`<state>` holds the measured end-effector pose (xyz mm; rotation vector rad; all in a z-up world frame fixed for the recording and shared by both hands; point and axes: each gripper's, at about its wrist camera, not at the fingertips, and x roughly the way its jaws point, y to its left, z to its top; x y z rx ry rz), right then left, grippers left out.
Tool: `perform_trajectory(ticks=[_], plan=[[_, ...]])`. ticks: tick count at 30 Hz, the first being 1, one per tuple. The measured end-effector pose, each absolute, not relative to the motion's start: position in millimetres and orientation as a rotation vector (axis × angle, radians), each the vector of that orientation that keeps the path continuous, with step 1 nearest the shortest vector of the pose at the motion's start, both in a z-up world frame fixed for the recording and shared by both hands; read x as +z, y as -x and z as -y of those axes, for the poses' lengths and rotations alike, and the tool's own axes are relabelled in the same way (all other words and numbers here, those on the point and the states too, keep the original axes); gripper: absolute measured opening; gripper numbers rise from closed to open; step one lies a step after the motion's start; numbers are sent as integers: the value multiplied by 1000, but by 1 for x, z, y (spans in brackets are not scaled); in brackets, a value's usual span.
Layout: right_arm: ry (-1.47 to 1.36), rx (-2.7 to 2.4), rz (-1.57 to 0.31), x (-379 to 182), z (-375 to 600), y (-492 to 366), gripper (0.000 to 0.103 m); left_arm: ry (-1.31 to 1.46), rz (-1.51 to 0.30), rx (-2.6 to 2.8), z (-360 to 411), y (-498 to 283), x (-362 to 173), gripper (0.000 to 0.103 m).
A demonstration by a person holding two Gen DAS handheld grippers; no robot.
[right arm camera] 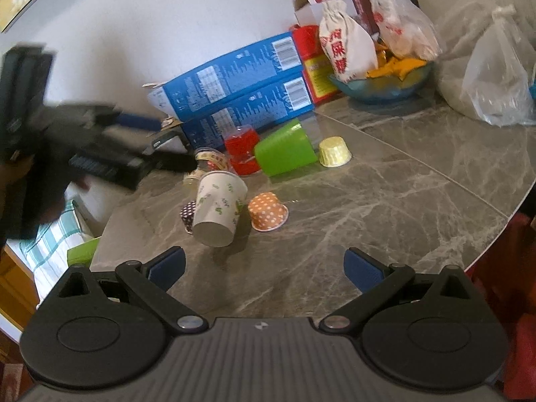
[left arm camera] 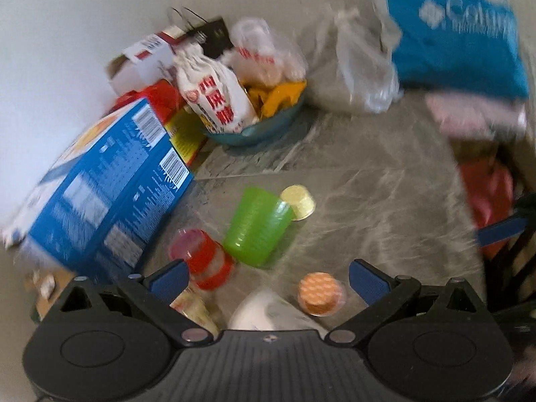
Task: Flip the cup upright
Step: 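Reach the left tool to the green cup lying on its side and close on it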
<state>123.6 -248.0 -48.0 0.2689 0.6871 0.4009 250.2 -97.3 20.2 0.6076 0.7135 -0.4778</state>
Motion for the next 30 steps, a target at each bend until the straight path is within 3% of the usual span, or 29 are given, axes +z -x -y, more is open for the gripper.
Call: perform_trajectory(ticks=[4, 13, 25, 30], plan=[[-283, 385, -692, -54, 264, -130, 102, -680, -793, -587, 117, -292, 9, 102], [-374, 333, -720, -70, 304, -144, 102, -816, -914, -706, 154, -359, -40, 89], [-385, 336, -736, -80, 314, -155, 102, -848, -967, -648, 147, -394, -62, 88], [-404, 328, -738, -82, 318, -155, 102, -897, -943, -616, 150, -398, -74, 76]])
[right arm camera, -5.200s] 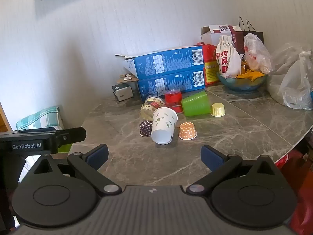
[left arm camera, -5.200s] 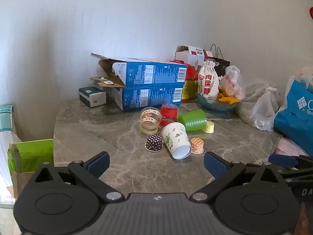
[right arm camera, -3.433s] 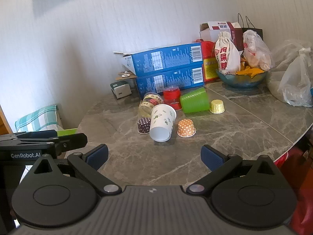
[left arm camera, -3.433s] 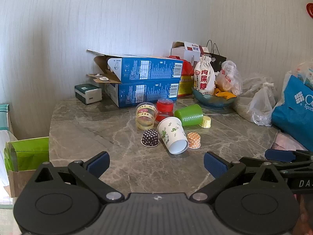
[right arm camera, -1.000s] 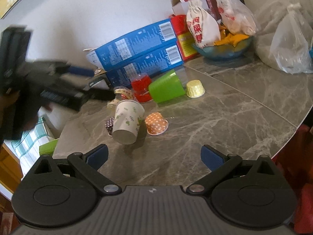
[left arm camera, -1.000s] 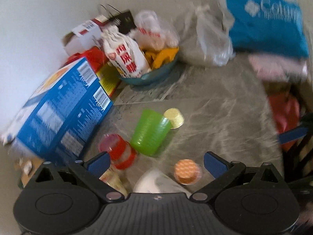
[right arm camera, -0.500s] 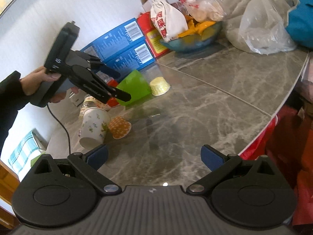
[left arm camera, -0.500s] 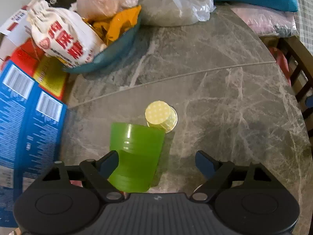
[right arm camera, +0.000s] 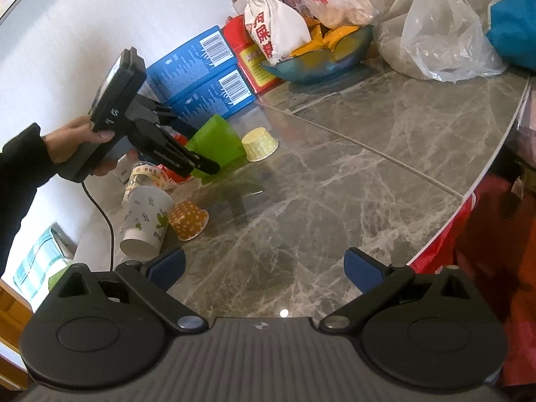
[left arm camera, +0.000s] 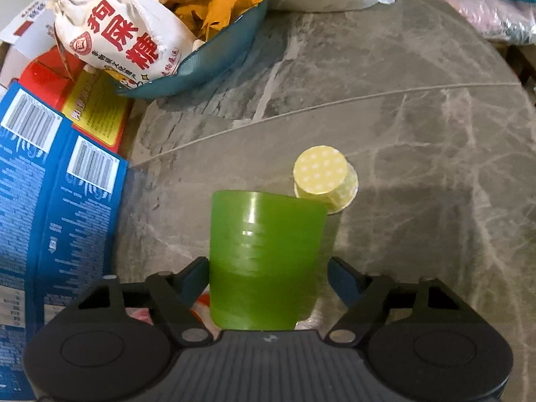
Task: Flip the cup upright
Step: 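Reach the left tool to the green cup lying on its side and close on it, then lift the green cup with the left tool and rotate it toward the right tool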
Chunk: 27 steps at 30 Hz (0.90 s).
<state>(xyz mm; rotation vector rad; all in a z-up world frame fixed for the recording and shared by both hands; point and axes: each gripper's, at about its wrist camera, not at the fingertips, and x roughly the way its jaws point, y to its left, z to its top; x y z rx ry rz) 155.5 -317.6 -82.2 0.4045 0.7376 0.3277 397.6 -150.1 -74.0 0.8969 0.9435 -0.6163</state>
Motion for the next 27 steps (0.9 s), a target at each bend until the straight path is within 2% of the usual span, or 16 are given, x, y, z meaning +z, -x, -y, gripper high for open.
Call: perform_trajectory(ticks=[1, 2, 12, 16, 22, 27], plan=[[-407, 327, -735, -82, 318, -156, 102, -910, -932, -611, 151, -396, -75, 71], [-408, 325, -734, -82, 318, -156, 102, -923, -925, -608, 152, -394, -77, 70], [-410, 354, -705, -69, 307, -146, 102, -824, -895, -574, 142, -374, -57, 69], [-416, 370, -680, -60, 303, -138, 102, -713, -911, -530, 123, -348, -24, 69], [-418, 429, -689, -57, 283, -126, 102, -408, -925, -421, 73, -267, 32, 69], [-387, 471, -699, -53, 268, -109, 102, -80, -965, -378, 30, -186, 18, 69]])
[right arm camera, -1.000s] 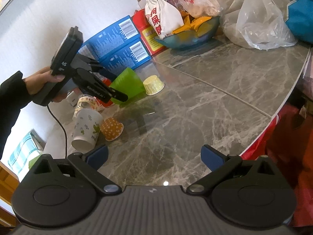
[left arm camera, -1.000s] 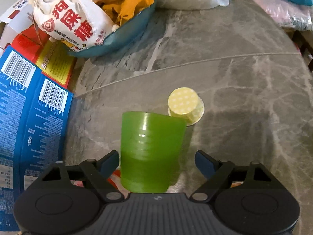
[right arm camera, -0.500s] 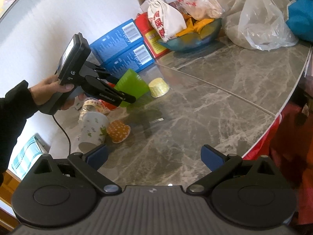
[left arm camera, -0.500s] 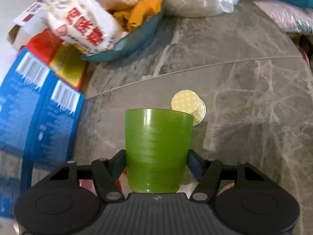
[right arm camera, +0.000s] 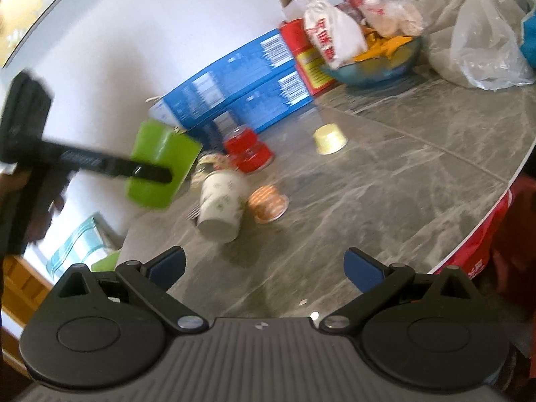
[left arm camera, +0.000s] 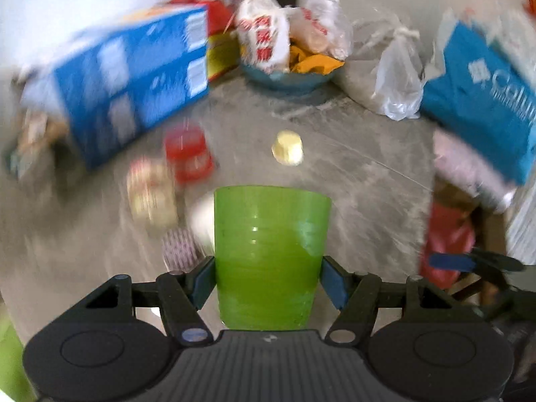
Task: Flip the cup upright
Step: 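Lift the green cup with the left tool and rotate it toward the right tool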
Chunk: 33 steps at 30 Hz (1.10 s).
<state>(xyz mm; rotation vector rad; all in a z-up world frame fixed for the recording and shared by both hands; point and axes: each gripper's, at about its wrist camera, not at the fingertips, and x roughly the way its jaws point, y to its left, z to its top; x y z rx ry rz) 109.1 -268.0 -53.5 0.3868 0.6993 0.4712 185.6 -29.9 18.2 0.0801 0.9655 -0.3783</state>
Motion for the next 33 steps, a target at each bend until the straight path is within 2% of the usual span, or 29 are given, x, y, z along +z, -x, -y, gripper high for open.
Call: perform_trajectory(ticks=[5, 10, 17, 28, 30, 32, 33], plan=[[-368, 471, -723, -55, 259, -91, 102, 155, -980, -303, 12, -134, -15, 69], [-375, 478, -750, -55, 255, -79, 102, 323, -1012, -279, 19, -119, -39, 69], [-394, 452, -768, -53, 262, -71, 102, 400, -1073, -245, 20, -129, -69, 69], [-477, 486, -860, -58, 251, -106, 102, 426, -1097, -270, 21, -139, -84, 69], [-493, 514, -889, -57, 246, -116, 102, 410, -1098, -257, 21, -139, -84, 71], [-519, 513, -927, -57, 239, -129, 102, 405, -1102, -255, 17, -138, -83, 80], [-542, 535, -943, -58, 237, -135, 102, 401, -1093, -262, 15, -137, -81, 81]])
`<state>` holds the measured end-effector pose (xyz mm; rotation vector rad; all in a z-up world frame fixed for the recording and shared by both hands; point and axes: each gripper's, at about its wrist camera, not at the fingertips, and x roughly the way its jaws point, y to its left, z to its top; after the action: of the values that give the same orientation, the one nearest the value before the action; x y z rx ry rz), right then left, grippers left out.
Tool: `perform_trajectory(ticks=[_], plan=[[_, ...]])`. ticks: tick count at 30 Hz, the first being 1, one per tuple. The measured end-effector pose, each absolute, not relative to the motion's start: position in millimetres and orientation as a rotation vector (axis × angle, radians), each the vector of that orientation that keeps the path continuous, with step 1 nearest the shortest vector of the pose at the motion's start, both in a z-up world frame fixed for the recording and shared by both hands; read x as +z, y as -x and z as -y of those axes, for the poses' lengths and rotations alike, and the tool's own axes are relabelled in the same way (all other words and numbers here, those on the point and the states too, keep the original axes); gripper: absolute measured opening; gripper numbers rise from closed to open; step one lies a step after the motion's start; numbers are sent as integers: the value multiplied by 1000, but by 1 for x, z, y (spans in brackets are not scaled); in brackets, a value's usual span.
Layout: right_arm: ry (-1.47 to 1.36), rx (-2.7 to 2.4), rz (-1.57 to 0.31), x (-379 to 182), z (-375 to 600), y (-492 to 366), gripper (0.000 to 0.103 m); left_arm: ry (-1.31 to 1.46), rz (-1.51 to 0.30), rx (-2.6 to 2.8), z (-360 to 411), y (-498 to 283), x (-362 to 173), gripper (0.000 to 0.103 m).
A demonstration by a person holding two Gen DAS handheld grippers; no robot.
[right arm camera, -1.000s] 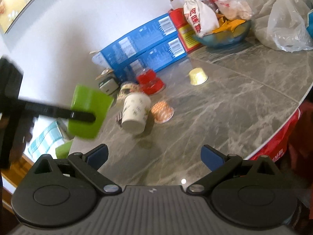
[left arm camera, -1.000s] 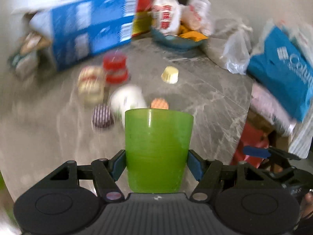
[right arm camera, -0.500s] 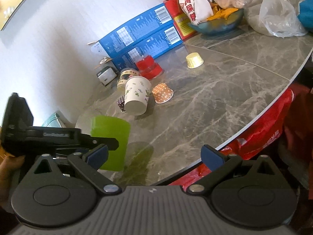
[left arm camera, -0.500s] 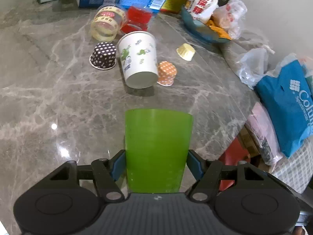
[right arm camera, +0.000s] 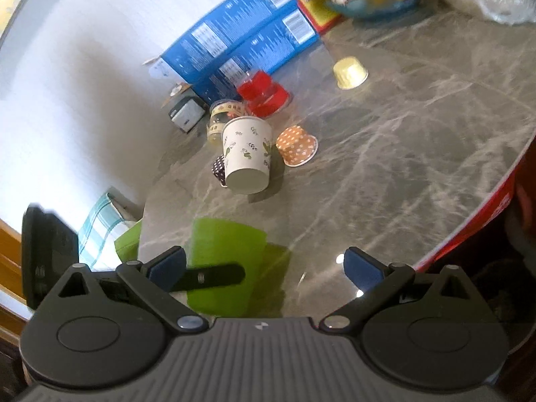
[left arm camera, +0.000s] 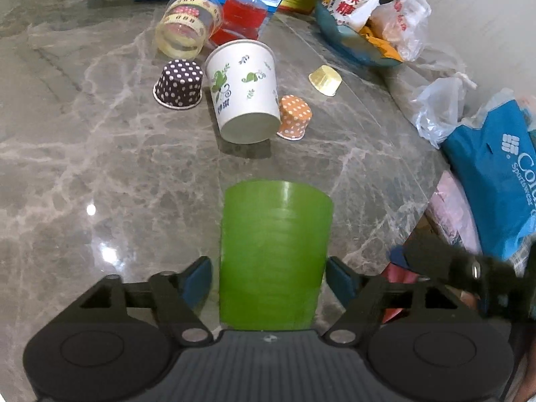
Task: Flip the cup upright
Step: 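Lift the green cup with the left tool and rotate it toward the right tool, then close the right tool on the green cup while the left tool opens and releases it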
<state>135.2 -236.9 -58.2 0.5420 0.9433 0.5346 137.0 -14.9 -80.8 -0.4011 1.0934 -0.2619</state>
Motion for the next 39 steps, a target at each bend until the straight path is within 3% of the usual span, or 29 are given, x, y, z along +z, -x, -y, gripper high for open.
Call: perform_trajectory(ticks=[3, 12, 25, 39], plan=[[-578, 561, -981, -61, 227, -150, 102, 394, -1082, -289, 12, -133, -78, 86], [-570, 548, -1062, -72, 199, -158, 101, 360, -1014, -286, -11, -90, -65, 87], [-469, 421, -1116, -73, 165, -166, 81, 538, -881, -344, -68, -45, -76, 87], [-117, 402, -1208, -56, 122, -176, 73, 657, -822, -380, -106, -11, -89, 87]])
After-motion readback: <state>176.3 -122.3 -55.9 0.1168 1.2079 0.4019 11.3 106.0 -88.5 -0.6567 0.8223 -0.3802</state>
